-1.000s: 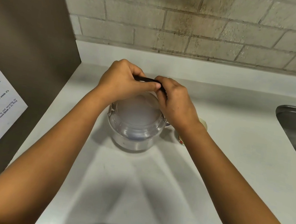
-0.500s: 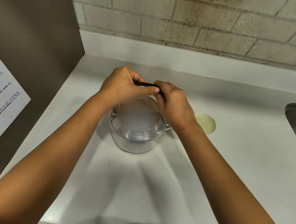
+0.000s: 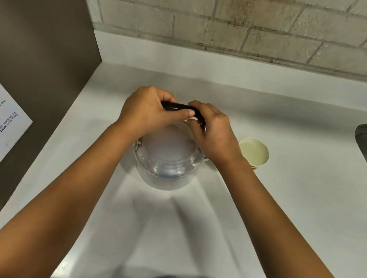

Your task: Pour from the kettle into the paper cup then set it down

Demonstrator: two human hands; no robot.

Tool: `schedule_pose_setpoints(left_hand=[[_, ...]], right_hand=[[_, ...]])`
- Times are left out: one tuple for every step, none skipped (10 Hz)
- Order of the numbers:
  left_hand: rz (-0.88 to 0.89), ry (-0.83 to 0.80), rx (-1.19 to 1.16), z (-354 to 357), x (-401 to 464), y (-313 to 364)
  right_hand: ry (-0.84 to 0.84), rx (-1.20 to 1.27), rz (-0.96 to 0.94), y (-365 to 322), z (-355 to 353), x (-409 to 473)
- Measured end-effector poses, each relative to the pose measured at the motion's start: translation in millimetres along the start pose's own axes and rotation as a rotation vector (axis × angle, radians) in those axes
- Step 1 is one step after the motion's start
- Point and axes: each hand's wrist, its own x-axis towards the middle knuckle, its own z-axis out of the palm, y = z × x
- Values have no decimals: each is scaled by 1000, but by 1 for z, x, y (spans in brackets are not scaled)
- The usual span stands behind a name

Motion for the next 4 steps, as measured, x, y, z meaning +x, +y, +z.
schedule_pose_setpoints(left_hand=[[33,11,56,-1,-2,2],[147,66,117,-4,-15,7],[215,96,100,-7,-17,19],[263,84,144,-17,-24,30]], right_hand=[[9,24,25,3,-4,-3],[38,44,55,2,-15,-14],[83,46,59,0,-24,-12],[144,4,42,-11,-34,-16]])
